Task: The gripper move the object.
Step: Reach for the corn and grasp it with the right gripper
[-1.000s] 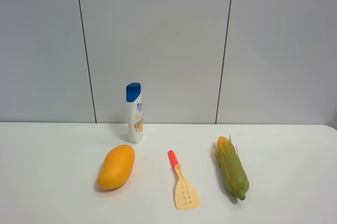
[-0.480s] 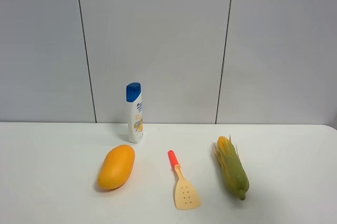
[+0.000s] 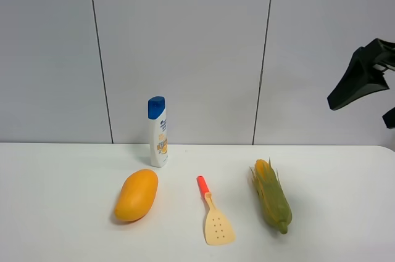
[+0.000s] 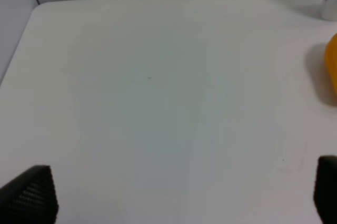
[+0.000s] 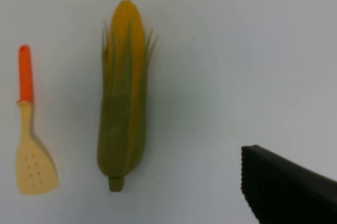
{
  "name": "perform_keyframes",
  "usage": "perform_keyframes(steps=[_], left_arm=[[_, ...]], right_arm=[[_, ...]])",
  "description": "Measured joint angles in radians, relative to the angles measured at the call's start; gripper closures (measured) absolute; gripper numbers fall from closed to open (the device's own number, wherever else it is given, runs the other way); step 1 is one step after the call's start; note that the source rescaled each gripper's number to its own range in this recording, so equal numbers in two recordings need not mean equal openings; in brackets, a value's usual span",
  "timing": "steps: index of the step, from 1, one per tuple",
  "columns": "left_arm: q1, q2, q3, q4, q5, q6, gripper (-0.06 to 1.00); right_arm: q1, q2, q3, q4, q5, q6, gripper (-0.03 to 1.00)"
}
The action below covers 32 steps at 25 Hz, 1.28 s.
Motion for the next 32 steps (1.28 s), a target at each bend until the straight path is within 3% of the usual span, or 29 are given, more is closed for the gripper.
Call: perform_keyframes(steps=[5, 8, 13, 19, 24, 32], left_arm=[[0.000, 0.000, 0.000, 0.000, 0.000, 0.000, -0.06], [0.000, 0.000, 0.000, 0.000, 0.000, 0.000, -0.06], [0.000, 0.000, 0.000, 0.000, 0.000, 0.000, -0.06], [0.000, 0.000, 0.000, 0.000, 0.000, 0.000, -0.06], [0.000, 0.000, 0.000, 0.000, 0.000, 0.000, -0.06], [0.000, 0.000, 0.000, 0.000, 0.000, 0.000, -0.06]], right_arm=[[0.161, 0.117, -0.108, -0.295, 0.028, 0.283, -0.03], [0.248, 0.208, -0.165, -0.403, 0.042, 0.436, -0.03], [0.275, 0.415, -0.236, -0.398, 0.033, 0.492, -0.03], [0.275, 0.620, -0.304, -0.291, -0.044, 0.464, -0.03], [0.275, 0.679, -0.316, -0.285, -0.135, 0.463, -0.03], [0.275, 0.698, -0.316, -0.296, -0.155, 0.455, -0.03]])
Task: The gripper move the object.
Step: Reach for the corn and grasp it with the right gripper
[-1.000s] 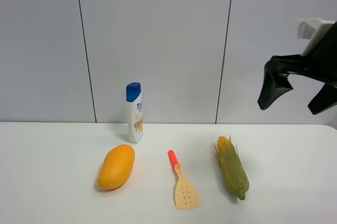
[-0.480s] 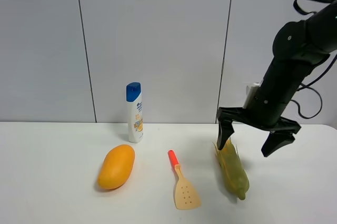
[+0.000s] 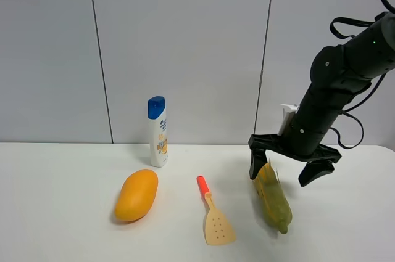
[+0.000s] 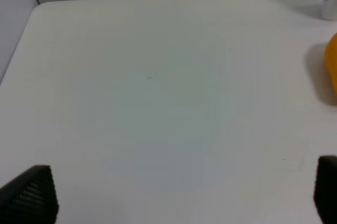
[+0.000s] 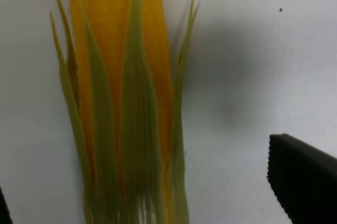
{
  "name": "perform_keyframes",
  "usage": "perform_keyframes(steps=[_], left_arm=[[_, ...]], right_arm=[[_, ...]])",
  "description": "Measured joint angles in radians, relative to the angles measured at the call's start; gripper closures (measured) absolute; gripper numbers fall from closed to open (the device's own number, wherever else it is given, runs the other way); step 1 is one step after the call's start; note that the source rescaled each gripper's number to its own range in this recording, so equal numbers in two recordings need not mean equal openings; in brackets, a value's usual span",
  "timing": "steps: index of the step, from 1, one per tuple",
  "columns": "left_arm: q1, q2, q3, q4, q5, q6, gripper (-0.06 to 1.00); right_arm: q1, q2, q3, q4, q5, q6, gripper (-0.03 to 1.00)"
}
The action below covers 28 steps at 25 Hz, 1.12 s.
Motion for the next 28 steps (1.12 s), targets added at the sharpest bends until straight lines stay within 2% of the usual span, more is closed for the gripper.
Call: perform_keyframes(steps=[10, 18, 25, 28], left_arm=[[0.000, 0.000, 0.000, 0.000, 0.000, 0.000, -0.06], [0.000, 0.000, 0.000, 0.000, 0.000, 0.000, -0.06], [0.000, 0.000, 0.000, 0.000, 0.000, 0.000, -0.06], [0.000, 0.000, 0.000, 0.000, 0.000, 0.000, -0.06]], right_arm=[[0.040, 0.001, 0.000, -0.055, -0.059, 0.006, -0.03], [0.040, 0.031, -0.001, -0.116, -0.022, 0.074, -0.03], [0.040, 0.100, -0.002, -0.120, -0.008, 0.082, -0.03], [0.041, 0.101, -0.003, -0.125, -0.012, 0.086, 0.09]])
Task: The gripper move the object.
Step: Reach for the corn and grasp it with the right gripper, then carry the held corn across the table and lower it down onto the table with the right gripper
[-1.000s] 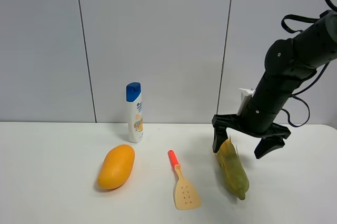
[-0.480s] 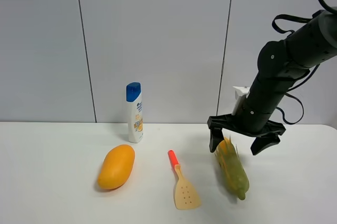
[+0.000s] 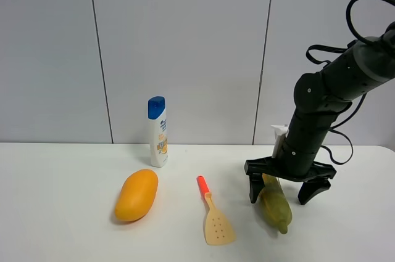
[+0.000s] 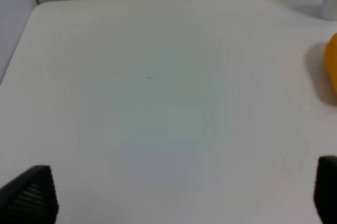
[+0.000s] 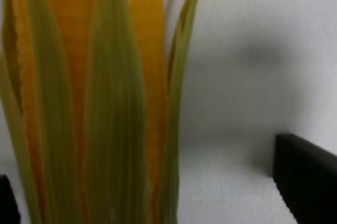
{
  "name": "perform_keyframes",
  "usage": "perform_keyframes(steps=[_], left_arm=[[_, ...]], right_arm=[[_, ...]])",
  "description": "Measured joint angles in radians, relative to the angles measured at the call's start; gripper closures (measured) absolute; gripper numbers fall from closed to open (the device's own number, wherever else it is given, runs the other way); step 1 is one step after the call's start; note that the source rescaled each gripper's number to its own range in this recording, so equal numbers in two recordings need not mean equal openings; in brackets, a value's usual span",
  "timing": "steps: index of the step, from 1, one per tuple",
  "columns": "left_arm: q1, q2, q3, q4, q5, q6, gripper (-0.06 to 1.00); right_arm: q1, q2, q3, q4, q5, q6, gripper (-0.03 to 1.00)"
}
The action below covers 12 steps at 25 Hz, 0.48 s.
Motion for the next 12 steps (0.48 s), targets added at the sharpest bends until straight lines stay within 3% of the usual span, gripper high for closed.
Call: perform_keyframes(steps=[3, 6, 7, 12], left_arm=[[0.000, 0.000, 0.000, 0.000, 0.000, 0.000, -0.06], [0.000, 0.000, 0.000, 0.000, 0.000, 0.000, -0.06], [0.000, 0.000, 0.000, 0.000, 0.000, 0.000, -0.06], [0.000, 0.000, 0.000, 0.000, 0.000, 0.000, -0.06]], right_arm=[[0.000, 0.001, 0.000, -0.014, -0.005, 0.013, 0.34], [0.000, 0.006, 0.000, -0.013, -0.016, 0.018, 0.87], [0.000, 0.006, 0.000, -0.012, -0.019, 0.019, 0.97], [0.000, -0.008, -0.002, -0.006, -0.002, 0.009, 0.95]])
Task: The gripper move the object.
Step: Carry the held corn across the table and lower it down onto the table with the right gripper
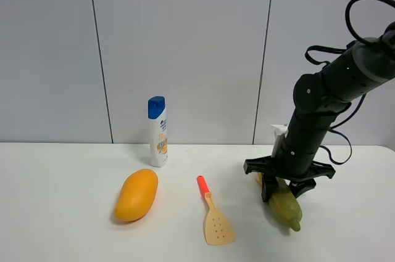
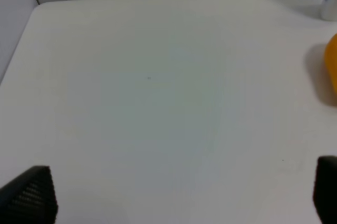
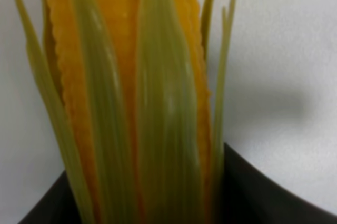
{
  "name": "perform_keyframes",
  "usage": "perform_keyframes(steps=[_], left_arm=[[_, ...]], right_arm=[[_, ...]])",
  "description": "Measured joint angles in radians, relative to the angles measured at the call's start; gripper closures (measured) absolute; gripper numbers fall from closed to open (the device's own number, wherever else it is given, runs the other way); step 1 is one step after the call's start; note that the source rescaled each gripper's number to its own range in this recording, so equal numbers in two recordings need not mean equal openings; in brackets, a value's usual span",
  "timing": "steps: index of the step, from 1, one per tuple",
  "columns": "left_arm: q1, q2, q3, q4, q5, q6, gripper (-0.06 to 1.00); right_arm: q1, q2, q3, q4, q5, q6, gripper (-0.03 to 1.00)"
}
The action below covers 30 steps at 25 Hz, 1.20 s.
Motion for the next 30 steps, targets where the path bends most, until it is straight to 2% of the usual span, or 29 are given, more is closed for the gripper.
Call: perform_keyframes(steps=[4, 6, 9, 12, 16, 21, 26, 30], left_arm=[[0.000, 0.000, 0.000, 0.000, 0.000, 0.000, -0.06], [0.000, 0.000, 0.000, 0.000, 0.000, 0.000, -0.06], [0.000, 0.000, 0.000, 0.000, 0.000, 0.000, -0.06], [0.000, 0.000, 0.000, 0.000, 0.000, 0.000, -0.06], [0.000, 0.000, 0.000, 0.000, 0.000, 0.000, -0.06], [0.000, 0.000, 0.000, 0.000, 0.000, 0.000, -0.06], [0.000, 0.000, 0.000, 0.000, 0.000, 0.000, -0.06], [0.000, 0.000, 0.000, 0.000, 0.000, 0.000, -0.06]], right_arm=[[0.006, -0.106, 0.000, 0.036, 0.073, -0.098, 0.95], [0.026, -0.195, 0.000, 0.077, 0.112, -0.213, 0.95], [0.077, -0.324, 0.000, 0.180, 0.181, -0.461, 0.95], [0.155, -0.415, -0.033, 0.257, 0.275, -0.624, 0.95], [0.295, -0.435, -0.179, 0.256, 0.400, -0.667, 0.95], [0.473, -0.352, -0.404, 0.172, 0.509, -0.665, 0.95], [0.556, -0.170, -0.579, 0.135, 0.606, -0.645, 0.95], [0.604, -0.018, -0.643, 0.128, 0.613, -0.665, 0.95]])
